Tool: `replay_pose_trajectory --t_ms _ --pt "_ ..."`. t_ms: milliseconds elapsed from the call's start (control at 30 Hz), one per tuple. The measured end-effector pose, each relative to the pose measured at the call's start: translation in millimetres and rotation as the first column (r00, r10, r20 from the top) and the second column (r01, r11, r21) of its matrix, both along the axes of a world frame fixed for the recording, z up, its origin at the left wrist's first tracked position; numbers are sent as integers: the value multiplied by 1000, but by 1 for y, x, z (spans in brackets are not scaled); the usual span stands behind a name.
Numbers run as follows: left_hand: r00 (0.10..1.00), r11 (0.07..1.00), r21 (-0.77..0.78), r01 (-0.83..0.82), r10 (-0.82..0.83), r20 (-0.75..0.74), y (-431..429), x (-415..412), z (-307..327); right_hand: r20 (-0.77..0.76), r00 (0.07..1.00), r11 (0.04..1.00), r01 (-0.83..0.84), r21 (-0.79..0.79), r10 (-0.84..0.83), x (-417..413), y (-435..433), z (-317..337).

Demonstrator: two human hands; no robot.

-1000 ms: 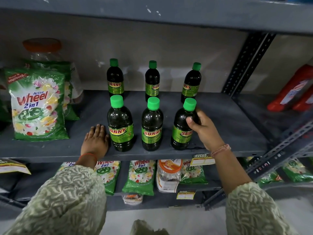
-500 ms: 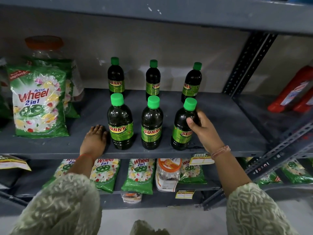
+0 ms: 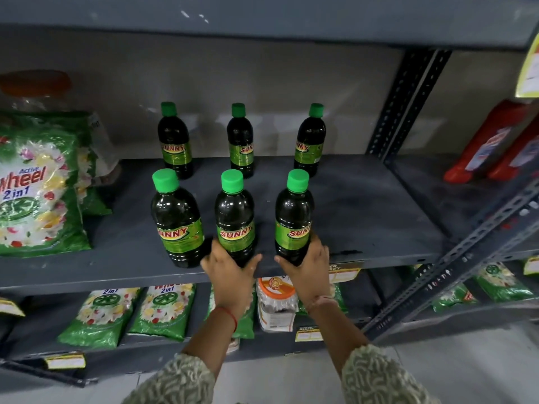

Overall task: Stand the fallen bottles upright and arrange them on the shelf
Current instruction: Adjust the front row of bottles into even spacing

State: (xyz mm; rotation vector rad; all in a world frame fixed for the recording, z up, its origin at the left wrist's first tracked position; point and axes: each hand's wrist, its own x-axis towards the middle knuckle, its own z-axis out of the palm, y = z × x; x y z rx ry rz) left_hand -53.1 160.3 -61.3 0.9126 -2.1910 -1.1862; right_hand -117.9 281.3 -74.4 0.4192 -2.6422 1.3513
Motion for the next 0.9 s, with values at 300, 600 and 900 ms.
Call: replay_pose_trajectory --t_ms 300,600,900 --pt "999 997 -61 37 -35 31 8 -9 -8 11 998 996 69 -56 -69 -19 53 -4" --pt "996 995 -58 85 -83 35 12 -8 -4 29 990 987 142 -72 -141 -35 87 -4" --pt "993 996 39 76 -72 -97 5 22 -4 28 956 935 293 -202 -294 10 75 -12"
